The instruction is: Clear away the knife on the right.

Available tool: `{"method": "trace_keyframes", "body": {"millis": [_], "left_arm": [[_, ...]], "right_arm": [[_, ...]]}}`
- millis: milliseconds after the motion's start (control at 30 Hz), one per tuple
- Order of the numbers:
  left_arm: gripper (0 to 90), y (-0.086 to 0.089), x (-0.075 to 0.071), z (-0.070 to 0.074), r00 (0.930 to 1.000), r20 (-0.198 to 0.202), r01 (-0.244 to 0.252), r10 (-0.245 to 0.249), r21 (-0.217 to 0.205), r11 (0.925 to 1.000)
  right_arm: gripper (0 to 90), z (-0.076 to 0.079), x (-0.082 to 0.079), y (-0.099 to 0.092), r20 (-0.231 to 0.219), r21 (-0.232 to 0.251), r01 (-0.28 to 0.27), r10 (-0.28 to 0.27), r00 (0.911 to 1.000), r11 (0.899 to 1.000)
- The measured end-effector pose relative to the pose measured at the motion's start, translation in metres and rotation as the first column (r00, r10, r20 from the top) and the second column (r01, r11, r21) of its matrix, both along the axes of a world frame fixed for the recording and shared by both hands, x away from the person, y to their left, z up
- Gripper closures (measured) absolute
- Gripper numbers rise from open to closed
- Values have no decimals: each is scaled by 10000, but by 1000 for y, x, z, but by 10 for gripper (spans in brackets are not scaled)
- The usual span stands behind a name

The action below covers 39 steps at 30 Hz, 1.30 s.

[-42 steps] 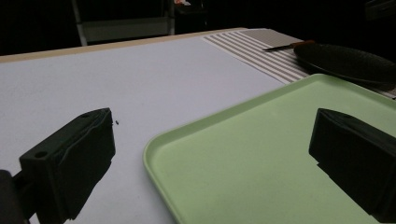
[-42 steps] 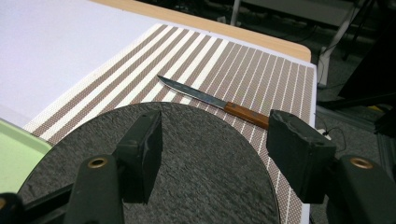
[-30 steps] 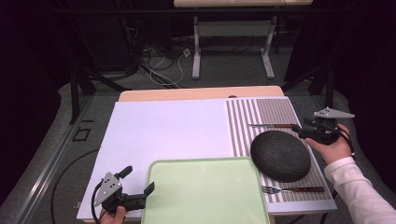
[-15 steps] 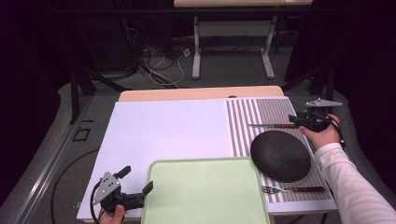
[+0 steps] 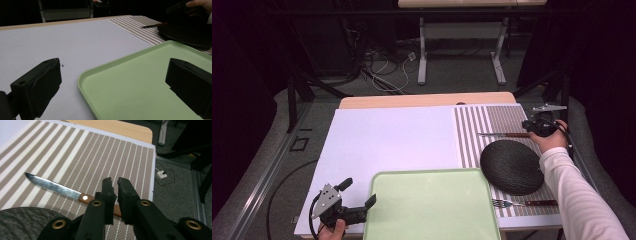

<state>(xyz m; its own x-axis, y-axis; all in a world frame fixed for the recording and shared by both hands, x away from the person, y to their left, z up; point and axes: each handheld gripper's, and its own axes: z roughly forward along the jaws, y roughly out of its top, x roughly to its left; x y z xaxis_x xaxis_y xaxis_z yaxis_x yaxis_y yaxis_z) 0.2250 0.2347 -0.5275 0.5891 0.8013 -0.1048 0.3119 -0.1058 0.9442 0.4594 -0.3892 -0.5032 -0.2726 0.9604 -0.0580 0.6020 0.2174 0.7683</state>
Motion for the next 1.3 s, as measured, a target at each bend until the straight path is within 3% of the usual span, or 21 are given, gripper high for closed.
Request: {"method": "trace_keyframes", "body": {"millis": [100, 167, 333, 500, 867, 1300], "left_arm": [[4, 0, 0, 0, 10000, -26, -4, 4, 13, 10000], [4, 0, 0, 0, 10000, -25, -7, 7, 14, 10000], [5, 0, 0, -1, 10000, -43, -32, 32, -8, 10000], [4, 1, 0, -1, 10000, -72, -54, 54, -28, 10000], [4, 1, 0, -1, 9999, -95, -58, 57, -28, 10000], [4, 2, 1, -2, 9999, -90, -58, 57, -53, 10000]], "right_arm": [[900, -8, 6, -1, -344, 187, 232, -226, 9992, 9996], [900, -10, 7, -2, -421, 61, 248, -245, 9988, 9997], [900, -18, 13, -6, -348, -199, 565, -571, 9978, 9982], [900, -27, 17, -10, -614, -173, 715, -724, 9955, 9973], [900, -33, 21, -11, -622, -186, 922, -932, 9937, 9956], [900, -50, 19, -19, -1116, -102, 1384, -1387, 9840, 9903]]}}
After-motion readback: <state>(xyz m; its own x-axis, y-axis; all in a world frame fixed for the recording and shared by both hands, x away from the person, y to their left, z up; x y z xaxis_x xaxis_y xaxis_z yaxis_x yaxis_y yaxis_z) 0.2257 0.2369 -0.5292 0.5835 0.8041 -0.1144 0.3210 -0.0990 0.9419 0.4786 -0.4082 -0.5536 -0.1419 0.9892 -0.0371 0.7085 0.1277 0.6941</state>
